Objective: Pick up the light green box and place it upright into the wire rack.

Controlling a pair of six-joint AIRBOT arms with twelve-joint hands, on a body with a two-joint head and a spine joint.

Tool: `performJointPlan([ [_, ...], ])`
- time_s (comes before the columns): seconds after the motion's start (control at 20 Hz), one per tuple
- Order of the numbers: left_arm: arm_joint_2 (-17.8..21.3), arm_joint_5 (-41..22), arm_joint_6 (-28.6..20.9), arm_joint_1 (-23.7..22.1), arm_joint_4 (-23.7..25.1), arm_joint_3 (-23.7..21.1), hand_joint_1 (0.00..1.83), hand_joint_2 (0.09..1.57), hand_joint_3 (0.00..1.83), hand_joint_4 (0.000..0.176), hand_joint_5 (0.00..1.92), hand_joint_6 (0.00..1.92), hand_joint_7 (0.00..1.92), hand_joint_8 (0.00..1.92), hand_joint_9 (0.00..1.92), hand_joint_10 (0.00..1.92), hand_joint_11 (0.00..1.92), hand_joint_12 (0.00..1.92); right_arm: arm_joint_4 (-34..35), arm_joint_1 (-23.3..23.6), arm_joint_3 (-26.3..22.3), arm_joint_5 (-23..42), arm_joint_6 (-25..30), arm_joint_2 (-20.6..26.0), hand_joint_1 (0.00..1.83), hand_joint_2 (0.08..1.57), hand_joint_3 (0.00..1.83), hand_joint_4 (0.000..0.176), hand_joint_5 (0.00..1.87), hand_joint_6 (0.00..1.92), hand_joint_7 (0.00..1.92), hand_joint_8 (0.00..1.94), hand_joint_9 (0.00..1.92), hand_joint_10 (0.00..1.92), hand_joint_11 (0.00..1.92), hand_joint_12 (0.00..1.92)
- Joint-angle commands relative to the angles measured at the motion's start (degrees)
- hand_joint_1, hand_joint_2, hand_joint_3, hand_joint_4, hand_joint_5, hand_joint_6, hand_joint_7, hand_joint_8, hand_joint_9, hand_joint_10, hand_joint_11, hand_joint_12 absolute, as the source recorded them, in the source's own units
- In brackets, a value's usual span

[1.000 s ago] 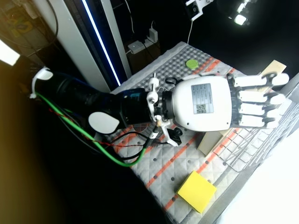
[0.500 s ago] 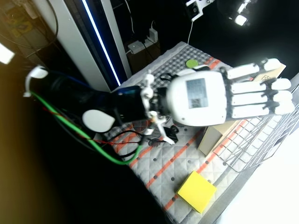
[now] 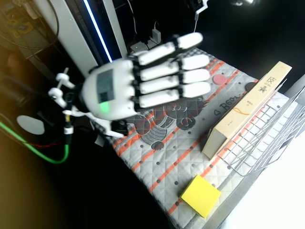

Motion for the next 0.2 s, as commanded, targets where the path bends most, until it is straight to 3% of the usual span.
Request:
performJointPlan([
  [0.0,0.07,-8.5,-0.38,-0.38,-0.39,-0.08,0.51,1.17,0.0,0.007,0.45,0.0,0.47,0.0,0.41,0.0,0.0,0.97,3.32,-0.78,-0.94,10.74,0.2,0.96,0.43,0.93,0.0,0.119,0.0,0.0,0.01,0.0,0.0,0.0,0.0,0.0],
  [0.05,-0.13,-9.46,-0.38,-0.17,-0.39,-0.09,0.51,1.17,0.0,0.007,0.45,0.0,0.47,0.0,0.41,0.0,0.0,0.97,4.25,-3.03,-2.11,12.45,0.2,1.56,0.43,0.93,0.0,0.119,0.0,0.0,0.01,0.0,0.0,0.0,0.0,0.0],
  [0.1,-0.4,-11.42,-0.38,0.33,-0.43,-0.22,0.36,1.14,0.0,0.011,0.38,0.0,0.51,0.01,0.47,0.02,0.0,1.09,5.71,-6.34,-3.58,14.63,0.2,2.3,0.49,0.95,0.0,0.07,0.0,0.0,0.05,0.01,0.0,0.0,0.0,0.0],
  [0.15,-0.71,-13.41,-0.38,0.97,-0.63,-0.31,0.36,1.14,0.0,0.011,0.38,0.0,0.51,0.01,0.47,0.02,0.0,1.09,7.02,-9.11,-4.81,16.35,0.2,2.9,0.49,0.95,0.0,0.07,0.0,0.0,0.05,0.01,0.0,0.0,0.0,0.0],
])
